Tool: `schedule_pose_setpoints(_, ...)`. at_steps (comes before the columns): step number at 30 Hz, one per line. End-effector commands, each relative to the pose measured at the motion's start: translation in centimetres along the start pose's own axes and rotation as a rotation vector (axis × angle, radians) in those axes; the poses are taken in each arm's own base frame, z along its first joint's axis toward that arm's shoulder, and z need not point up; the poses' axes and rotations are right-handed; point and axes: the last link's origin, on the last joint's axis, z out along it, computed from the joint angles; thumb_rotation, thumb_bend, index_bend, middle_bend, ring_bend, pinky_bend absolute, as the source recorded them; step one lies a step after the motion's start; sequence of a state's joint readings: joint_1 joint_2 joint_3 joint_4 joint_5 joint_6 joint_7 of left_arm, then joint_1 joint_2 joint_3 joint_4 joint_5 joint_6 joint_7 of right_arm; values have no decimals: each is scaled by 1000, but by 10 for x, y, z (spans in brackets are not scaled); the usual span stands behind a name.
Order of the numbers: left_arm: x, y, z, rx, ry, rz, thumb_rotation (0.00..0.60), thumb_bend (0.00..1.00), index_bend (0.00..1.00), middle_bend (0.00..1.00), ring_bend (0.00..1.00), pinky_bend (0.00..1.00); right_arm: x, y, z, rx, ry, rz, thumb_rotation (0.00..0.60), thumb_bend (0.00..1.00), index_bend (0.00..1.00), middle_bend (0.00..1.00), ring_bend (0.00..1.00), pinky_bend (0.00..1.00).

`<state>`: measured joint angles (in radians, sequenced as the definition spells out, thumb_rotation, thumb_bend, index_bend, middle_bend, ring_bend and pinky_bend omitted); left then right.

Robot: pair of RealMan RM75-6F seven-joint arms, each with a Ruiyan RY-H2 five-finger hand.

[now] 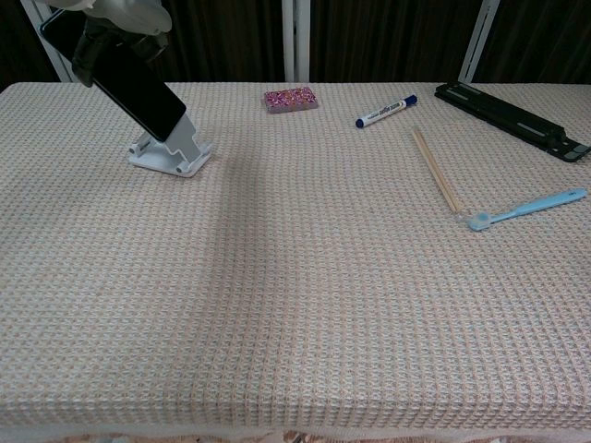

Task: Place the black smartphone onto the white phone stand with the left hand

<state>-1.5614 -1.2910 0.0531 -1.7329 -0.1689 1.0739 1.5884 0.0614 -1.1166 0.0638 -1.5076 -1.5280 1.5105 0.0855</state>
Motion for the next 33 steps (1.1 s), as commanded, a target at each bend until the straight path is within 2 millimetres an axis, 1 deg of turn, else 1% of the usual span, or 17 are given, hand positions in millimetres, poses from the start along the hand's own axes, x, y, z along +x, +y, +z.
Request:
schedule_pose_setpoints(1,7,6,5,10,-27,14,600,389,595,520,461,548,-1,0,0,1,-2,1,600,280,0,0,0,0)
schedule_pose_setpoints(10,16,13,12,5,-41,33,600,389,594,516,461,548,0,4,-1,-1,-6,4,600,301,0,0,0,0)
schedule_pose_setpoints(18,24,26,11,-16,6,68,600,389,591,516,461,548,-1,8,1,-13,-8,9,600,300,0,0,0,0)
schedule_pose_setpoints(22,25,31,14,-1,11,101,600,388,592,516,462,547,-1,9,0,-14,-7,10,600,300,0,0,0,0)
schedule_pose_setpoints(33,20,40,22,3,-51,129,600,390,592,507,458,540,-2,15,-1,-28,-9,14,600,300,0,0,0,0)
